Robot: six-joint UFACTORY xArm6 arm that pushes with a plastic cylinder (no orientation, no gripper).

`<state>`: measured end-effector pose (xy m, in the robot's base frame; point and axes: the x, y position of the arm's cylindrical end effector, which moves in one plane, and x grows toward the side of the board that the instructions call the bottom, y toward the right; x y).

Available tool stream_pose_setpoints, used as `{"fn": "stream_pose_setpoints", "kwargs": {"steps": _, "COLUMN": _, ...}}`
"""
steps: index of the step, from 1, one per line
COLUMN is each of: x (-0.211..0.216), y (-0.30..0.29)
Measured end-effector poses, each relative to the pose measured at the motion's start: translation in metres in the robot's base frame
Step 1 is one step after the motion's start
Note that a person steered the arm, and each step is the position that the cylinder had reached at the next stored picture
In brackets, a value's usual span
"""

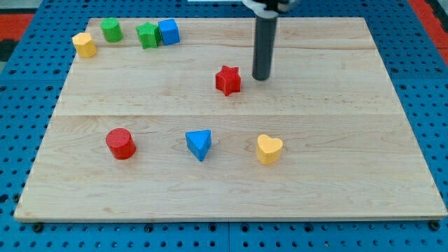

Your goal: Slide the red star left a bit

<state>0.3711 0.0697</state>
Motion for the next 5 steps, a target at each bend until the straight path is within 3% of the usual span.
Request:
{"fn": "stream_pose_setpoints", "kwargs": {"steps": 1, "x": -0.051, "y": -0.006}}
{"fn": "stream_pose_setpoints", "kwargs": {"steps": 2, "x": -0.035, "y": -0.082}}
{"fn": "stream_pose_setpoints", "kwargs": {"steps": 3, "x": -0.003, "y": -0.079}}
{"fn": "stream_pose_setpoints", "kwargs": {"steps": 4, "x": 0.012, "y": -0.014}}
{"fn": "stream_pose_setpoints", "kwargs": {"steps": 5, "x": -0.006, "y": -0.074}}
